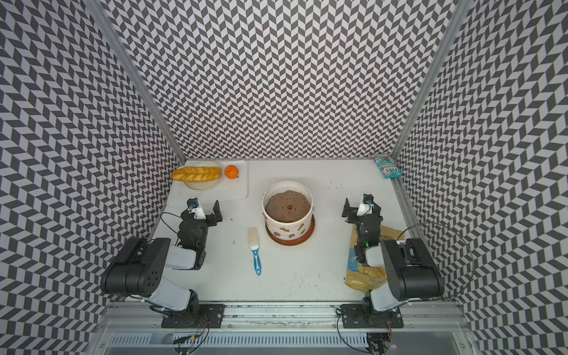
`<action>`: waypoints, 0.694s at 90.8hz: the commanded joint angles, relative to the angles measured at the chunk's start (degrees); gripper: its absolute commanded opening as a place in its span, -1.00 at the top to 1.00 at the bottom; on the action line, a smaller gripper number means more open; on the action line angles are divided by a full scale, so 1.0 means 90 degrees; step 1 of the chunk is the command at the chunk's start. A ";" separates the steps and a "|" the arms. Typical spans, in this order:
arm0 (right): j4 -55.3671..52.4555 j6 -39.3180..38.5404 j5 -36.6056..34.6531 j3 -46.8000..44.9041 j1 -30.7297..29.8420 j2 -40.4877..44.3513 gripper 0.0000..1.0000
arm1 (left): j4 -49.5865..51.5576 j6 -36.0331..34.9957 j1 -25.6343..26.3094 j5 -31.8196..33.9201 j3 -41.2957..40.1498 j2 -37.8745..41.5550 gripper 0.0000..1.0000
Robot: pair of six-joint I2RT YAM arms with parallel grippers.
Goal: Scrub the dried mud off the ceramic pot
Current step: Pick up the brush from the center of the board.
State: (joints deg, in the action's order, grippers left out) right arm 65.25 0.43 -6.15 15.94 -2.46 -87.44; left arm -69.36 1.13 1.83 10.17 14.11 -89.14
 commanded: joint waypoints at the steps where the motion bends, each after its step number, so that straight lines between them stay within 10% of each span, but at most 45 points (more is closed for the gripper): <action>1: 0.0382 -0.0007 0.0021 -0.0024 0.0012 -0.0013 -0.99 | -0.0136 0.0021 -0.0037 -0.0077 0.0083 0.0058 -1.00; 41: 0.0504 0.0049 0.0025 -0.0065 0.0011 0.0012 -0.99 | -0.0185 -0.0020 0.0025 0.0097 0.0067 0.0206 -1.00; 63: -0.1858 0.0234 0.0695 0.0552 0.0012 0.1505 -1.00 | 0.4155 0.1390 0.0402 0.1314 0.1244 0.2170 -1.00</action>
State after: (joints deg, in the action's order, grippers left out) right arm 58.04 0.25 -3.97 16.75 -2.46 -79.64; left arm -52.53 4.69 4.47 16.38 18.87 -76.62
